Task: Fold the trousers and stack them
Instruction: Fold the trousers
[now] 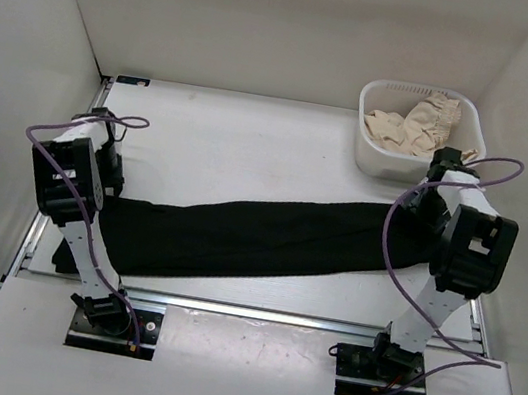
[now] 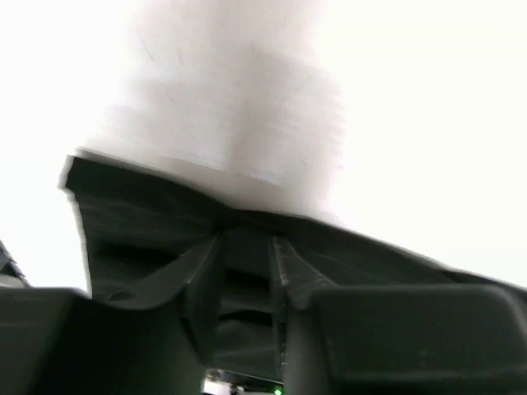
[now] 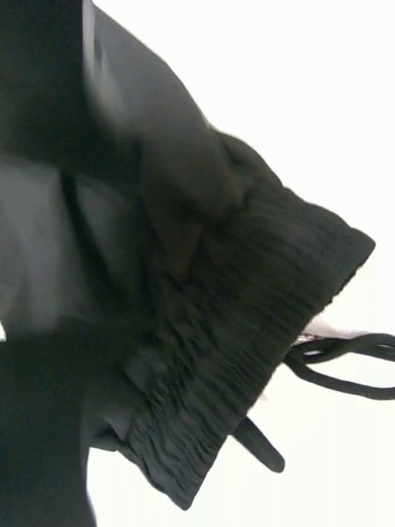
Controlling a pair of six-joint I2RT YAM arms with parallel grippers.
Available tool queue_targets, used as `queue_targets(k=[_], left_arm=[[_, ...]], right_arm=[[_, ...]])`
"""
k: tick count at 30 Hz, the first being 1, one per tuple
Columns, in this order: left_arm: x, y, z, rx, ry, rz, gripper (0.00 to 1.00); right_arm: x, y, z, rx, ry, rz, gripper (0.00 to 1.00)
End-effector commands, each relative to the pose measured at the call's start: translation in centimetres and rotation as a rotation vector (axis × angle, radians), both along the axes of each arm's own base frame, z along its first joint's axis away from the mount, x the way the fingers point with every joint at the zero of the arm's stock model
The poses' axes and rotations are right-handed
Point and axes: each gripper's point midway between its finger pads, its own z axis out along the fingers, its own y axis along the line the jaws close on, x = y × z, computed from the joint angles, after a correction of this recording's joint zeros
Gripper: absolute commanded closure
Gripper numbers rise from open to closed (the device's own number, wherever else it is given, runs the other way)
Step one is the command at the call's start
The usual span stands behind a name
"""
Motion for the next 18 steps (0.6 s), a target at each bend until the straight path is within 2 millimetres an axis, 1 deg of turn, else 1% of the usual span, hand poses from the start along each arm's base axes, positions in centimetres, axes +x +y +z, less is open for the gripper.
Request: queue_targets(k=[1,2,3,4,5,6,7,8,9,10,11,12,13,14,15,16,17,18], left_arm=[[3.1,0.3,3.5,0.013,-0.142,-0.001,0.58],[3.0,0.3,4.3,0.015,-0.150,-0.001,0.55],[2.8,0.2,5.0,0.017,-0.157,-0.001,0.53],[2.6,0.7,6.4,0.056,-0.177,0.002,0.49],[1.5,0.6,6.1,0.063,-0.156,0.003,0.47],[0.5,0.6,6.1,0.072,-0.134,0.005,0.45],[-0.5,0.6,6.5,0.089,-0.124,0.006,0.45],[-2.6,1.0,5.4,0.109,-0.064,0.018,0.44],[-3.7,1.2,5.1,0.117,-0.040,0.027,0.44],[-4.8,1.3,4.9,0.119,-0.013,0.037,0.44],[-6.4,1.8,4.1,0.107,0.025,0.068,0.44],[-7.1,2.0,3.7,0.102,0.041,0.086,0.44],[-7.6,2.3,3.7,0.101,0.043,0.103,0.44],[-8.3,2.8,3.5,0.097,0.055,0.128,0.44],[-8.7,2.7,3.3,0.085,0.061,0.137,0.44],[-9.2,2.5,3.0,0.078,0.078,0.136,0.44],[-9.5,2.6,2.7,0.077,0.080,0.147,0.44],[-10.2,2.3,1.7,0.068,0.104,0.146,0.44]], right_arm=[[-0.1,1.0,6.1,0.055,-0.113,0.075,0.19],[-1.2,1.1,6.8,0.057,-0.103,0.074,0.13],[-2.3,1.2,7.1,0.054,-0.092,0.058,0.01],[-3.3,0.8,8.1,0.045,-0.100,0.032,0.01],[-5.2,0.6,8.1,0.044,-0.048,0.003,0.01],[-6.7,0.1,7.5,0.054,-0.010,-0.037,0.01],[-7.6,-0.1,7.5,0.061,-0.006,-0.078,0.01],[-8.1,-0.5,7.1,0.088,-0.010,-0.107,0.01],[-9.0,-0.2,5.9,0.124,0.006,-0.132,0.01],[-9.0,0.1,5.4,0.161,-0.003,-0.160,0.01],[-9.0,-0.2,5.1,0.163,-0.011,-0.184,0.01],[-8.3,-0.6,4.8,0.171,-0.044,-0.203,0.01],[-8.3,-0.5,3.6,0.177,-0.032,-0.218,0.01],[-7.7,-0.6,3.0,0.195,-0.053,-0.230,0.01],[-6.1,-0.4,2.1,0.240,-0.100,-0.232,0.01],[-5.4,-0.2,1.4,0.264,-0.113,-0.236,0.01],[-4.8,-0.1,0.8,0.278,-0.123,-0.259,0.01],[-3.6,-0.5,-0.4,0.278,-0.139,-0.266,0.01]])
